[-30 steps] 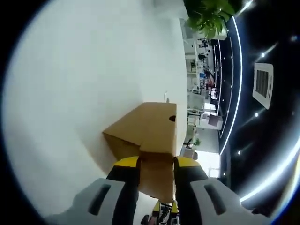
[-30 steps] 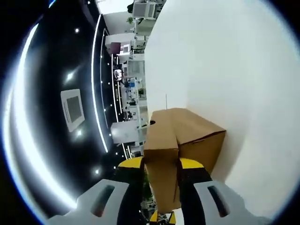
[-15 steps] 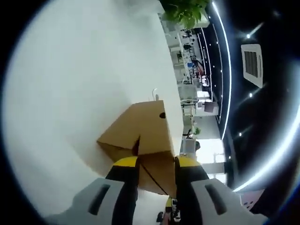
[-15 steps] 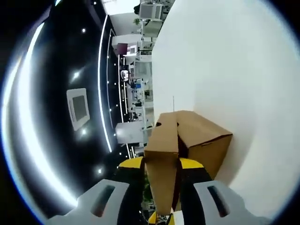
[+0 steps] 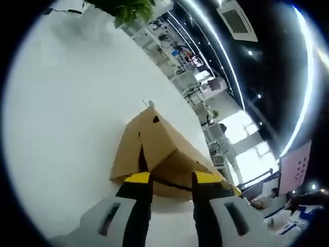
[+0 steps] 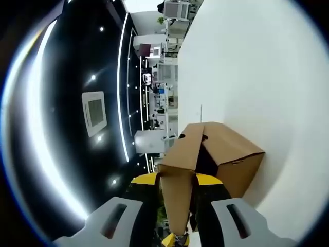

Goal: Operate the shoe box by opening the lid, removing the specified soft item, and placing it in the target area until the item is outside and the box remains undamaged.

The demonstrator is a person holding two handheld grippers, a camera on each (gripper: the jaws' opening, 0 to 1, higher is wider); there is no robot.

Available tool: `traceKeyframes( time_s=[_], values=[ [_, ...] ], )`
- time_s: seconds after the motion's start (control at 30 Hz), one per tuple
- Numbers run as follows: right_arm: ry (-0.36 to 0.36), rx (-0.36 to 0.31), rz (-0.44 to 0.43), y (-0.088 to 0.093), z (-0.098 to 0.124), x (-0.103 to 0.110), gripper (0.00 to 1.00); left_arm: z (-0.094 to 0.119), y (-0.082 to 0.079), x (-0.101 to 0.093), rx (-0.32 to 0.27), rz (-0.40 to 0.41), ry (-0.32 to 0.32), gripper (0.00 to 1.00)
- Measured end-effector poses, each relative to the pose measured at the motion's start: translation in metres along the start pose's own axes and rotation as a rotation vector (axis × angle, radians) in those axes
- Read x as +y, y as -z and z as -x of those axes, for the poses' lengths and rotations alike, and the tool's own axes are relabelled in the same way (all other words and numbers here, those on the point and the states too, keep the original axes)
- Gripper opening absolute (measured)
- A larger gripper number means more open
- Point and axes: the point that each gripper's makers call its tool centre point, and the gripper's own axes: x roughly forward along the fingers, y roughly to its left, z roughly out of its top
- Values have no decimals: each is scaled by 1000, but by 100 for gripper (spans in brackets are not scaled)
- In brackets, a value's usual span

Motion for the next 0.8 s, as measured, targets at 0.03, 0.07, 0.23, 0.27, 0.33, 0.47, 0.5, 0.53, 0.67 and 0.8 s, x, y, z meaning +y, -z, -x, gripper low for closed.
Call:
traceKeyframes(
  time_s=[0.03,0.07,0.23,0.27,0.33,0.47,0.5,0.53,0.67,0.8],
  values=[
    [-1,-1,-2,0,0,1,24,0,0,0,0,-26,-3,26],
    [-6,-1,-5,0,-1,3,24,0,1,-1,10,-55,-3,26],
    [-14,5,-4,0,-2,6,24,-1,1,-6,4,-183,-15,27],
    [-14,6,-4,0,-3,6,24,-1,2,-4,11,-225,-25,28],
    [-15,6,-6,-1,-3,7,24,-1,2,-3,20,-277,-37,28],
    [-14,6,-6,-2,-3,6,24,-3,4,-5,31,-321,-45,29],
    [-14,5,-7,-1,-3,6,24,-2,3,-4,30,-316,-46,29],
    [-15,4,-8,-1,-3,6,24,-2,3,-4,32,-327,-47,29],
    [-15,5,-9,-1,-3,6,24,-2,4,1,57,-458,-80,28],
    [-13,4,-9,0,-2,6,24,-2,1,5,44,-478,-112,28]
  ],
)
